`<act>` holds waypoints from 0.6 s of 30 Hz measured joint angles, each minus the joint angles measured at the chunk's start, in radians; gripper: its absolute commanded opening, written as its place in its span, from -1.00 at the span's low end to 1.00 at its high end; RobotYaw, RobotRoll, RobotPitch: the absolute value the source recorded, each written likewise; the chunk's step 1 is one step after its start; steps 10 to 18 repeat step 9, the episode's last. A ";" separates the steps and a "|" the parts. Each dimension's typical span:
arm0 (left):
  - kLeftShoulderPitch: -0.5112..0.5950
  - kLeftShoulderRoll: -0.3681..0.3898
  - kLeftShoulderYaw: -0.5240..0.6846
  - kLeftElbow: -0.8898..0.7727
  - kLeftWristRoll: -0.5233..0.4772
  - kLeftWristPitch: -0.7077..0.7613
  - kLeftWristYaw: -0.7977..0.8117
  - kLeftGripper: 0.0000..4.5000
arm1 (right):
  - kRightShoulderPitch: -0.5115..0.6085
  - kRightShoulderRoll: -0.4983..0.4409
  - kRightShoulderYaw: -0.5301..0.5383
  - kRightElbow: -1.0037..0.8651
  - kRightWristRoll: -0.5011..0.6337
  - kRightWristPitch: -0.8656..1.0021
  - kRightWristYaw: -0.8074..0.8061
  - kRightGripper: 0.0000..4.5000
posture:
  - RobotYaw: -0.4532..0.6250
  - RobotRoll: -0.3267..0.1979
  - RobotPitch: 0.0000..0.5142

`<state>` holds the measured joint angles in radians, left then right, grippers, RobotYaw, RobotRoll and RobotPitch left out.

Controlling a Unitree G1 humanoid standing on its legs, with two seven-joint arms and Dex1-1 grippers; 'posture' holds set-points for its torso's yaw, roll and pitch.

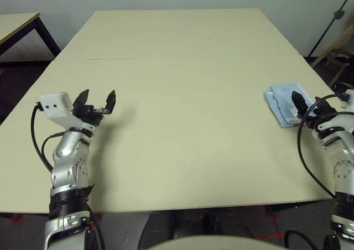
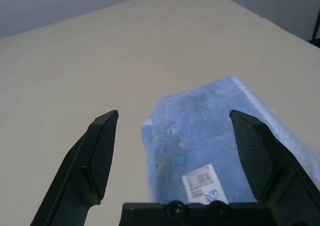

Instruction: Fold the towel and set it aside.

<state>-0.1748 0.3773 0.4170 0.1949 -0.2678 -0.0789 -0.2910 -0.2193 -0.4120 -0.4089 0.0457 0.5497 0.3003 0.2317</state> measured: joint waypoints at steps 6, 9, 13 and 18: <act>-0.001 0.001 0.000 0.001 0.001 0.011 0.045 1.00 | -0.034 0.033 0.001 0.053 -0.037 -0.045 0.003 0.99 | -0.01 0.25 -0.62; 0.004 -0.001 0.000 -0.040 -0.002 0.041 0.065 1.00 | -0.031 0.048 0.001 0.054 -0.047 -0.052 -0.003 0.99 | -0.01 0.25 -0.59; 0.004 -0.001 0.000 -0.040 -0.002 0.041 0.065 1.00 | -0.031 0.048 0.001 0.054 -0.047 -0.052 -0.003 0.99 | -0.01 0.25 -0.59; 0.004 -0.001 0.000 -0.040 -0.002 0.041 0.065 1.00 | -0.031 0.048 0.001 0.054 -0.047 -0.052 -0.003 0.99 | -0.01 0.25 -0.59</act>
